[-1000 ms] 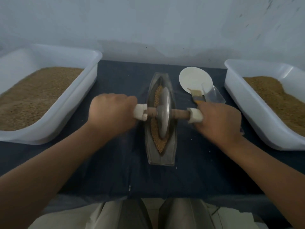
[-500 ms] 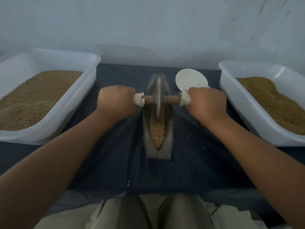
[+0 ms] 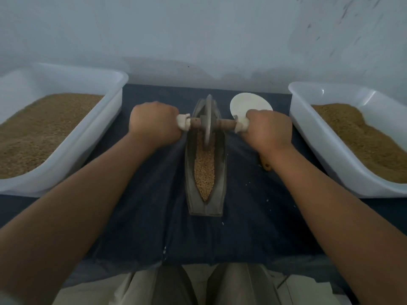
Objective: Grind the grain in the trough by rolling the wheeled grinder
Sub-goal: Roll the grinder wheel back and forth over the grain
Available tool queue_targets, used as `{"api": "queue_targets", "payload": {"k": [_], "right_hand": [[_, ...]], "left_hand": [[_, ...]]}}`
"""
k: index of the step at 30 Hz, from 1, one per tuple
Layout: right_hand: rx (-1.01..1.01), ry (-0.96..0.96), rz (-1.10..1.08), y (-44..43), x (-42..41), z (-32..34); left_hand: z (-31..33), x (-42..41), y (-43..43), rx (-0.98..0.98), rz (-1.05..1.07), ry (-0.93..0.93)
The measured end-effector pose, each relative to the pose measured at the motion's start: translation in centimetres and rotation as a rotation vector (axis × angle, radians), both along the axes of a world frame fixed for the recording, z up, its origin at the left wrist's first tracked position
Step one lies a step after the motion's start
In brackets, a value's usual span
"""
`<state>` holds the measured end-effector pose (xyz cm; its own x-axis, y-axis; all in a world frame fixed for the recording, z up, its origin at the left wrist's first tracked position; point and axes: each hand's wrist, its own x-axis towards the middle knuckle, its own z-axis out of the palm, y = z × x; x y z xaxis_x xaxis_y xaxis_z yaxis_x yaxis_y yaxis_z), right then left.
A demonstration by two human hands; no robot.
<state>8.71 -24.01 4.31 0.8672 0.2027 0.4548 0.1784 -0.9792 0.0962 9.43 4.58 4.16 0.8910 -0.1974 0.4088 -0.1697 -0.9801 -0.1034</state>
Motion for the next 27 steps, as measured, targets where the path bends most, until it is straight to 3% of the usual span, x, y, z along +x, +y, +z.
{"api": "queue_targets", "payload": {"k": [3, 8, 17, 21, 27], "right_hand": [[-0.026, 0.044, -0.001, -0.4, -1.3, -0.4], [-0.079, -0.062, 0.081, -1.7, -7.2, -1.6], [0.037, 0.061, -0.016, -0.2, 0.7, -0.3], [0.008, 0.062, -0.004, -0.9, -1.3, -0.8], [-0.033, -0.038, 0.134, -2.1, -6.9, -1.4]], "left_hand": [[0.2, -1.8, 0.1, 0.025, 0.0, 0.021], [-2.1, -7.8, 2.1, 0.038, -0.079, -0.109], [0.6, 0.9, -0.3, 0.017, 0.003, 0.002], [0.4, -1.6, 0.2, 0.059, -0.01, 0.037], [-2.6, -6.8, 2.3, 0.055, -0.072, -0.107]]}}
